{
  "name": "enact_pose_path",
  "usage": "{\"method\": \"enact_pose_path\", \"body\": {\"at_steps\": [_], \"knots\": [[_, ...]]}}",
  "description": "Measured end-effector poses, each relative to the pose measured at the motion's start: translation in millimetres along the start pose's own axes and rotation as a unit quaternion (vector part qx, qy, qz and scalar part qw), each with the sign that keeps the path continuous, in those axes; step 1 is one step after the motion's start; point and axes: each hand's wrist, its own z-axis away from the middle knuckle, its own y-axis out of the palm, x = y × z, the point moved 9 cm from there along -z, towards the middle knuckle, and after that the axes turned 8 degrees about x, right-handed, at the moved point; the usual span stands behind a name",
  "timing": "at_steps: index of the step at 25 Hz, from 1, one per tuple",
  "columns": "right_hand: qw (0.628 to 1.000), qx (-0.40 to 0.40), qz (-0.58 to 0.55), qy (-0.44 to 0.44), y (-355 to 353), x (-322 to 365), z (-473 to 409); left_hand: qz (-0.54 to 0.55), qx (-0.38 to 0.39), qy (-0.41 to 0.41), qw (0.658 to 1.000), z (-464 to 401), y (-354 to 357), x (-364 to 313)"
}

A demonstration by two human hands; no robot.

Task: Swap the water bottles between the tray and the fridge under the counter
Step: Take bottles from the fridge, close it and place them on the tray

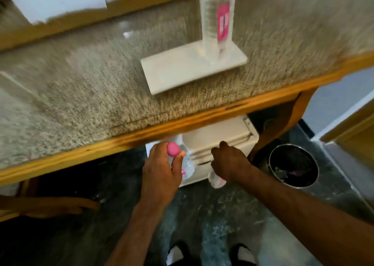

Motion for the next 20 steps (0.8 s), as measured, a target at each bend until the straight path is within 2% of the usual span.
{"method": "enact_pose_path", "body": {"at_steps": [4, 7, 11, 15, 20], "knots": [[0.993, -0.102, -0.036, -0.050, -161, 40, 106, -0.006, 0.001, 0.039, 0.999, -14, -86, -92], [0.976, -0.183, -0.024, -0.113, -293, 72, 183, -0.019, -0.036, 0.050, 0.998, -30, -166, -163], [0.963, -0.215, -0.025, -0.159, -412, 106, 231, -0.030, -0.069, 0.071, 0.995, -60, -238, -228], [0.964, -0.228, 0.008, -0.137, -465, 126, 223, -0.030, -0.072, 0.077, 0.994, -94, -265, -253], [0.966, -0.229, -0.002, -0.120, -478, 129, 162, 0.007, -0.073, 0.080, 0.994, -148, -262, -232]]}}
